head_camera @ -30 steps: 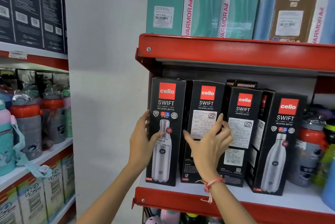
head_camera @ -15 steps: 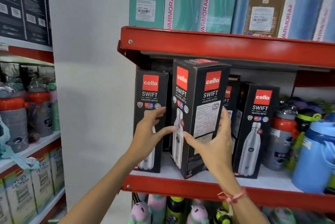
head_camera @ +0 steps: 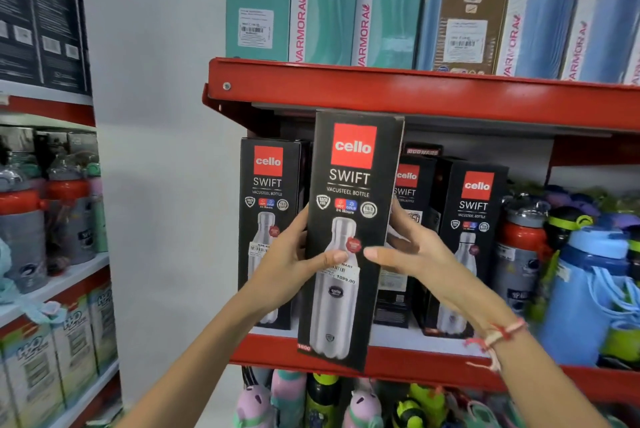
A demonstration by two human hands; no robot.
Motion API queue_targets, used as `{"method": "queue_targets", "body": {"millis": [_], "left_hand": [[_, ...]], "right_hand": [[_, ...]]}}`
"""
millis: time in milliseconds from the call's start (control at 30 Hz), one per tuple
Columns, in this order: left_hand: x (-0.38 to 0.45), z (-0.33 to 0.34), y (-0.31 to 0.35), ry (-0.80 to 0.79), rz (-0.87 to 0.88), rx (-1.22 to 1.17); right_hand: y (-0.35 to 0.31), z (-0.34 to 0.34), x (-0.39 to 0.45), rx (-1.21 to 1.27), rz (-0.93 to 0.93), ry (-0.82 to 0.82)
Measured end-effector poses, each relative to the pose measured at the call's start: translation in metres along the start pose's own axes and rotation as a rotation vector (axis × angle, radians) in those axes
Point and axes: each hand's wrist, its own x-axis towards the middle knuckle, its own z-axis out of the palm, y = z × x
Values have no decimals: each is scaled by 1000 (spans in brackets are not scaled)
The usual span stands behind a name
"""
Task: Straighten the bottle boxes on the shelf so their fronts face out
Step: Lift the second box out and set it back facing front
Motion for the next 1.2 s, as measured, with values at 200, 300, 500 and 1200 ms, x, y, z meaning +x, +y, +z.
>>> {"method": "queue_targets", "body": {"millis": [200, 300, 500, 1200], "left_hand": [[16, 10, -11, 151, -1, 190], [28, 14, -21, 246, -14, 228], [47, 26, -43, 402, -96, 398], [50, 56, -75, 462, -104, 681]], "right_hand": [[-1, -1, 25, -7, -19, 87], [7, 3, 41, -60, -58, 129], [33, 14, 70, -254, -18, 196], [67, 32, 63, -830, 173, 1046]]}}
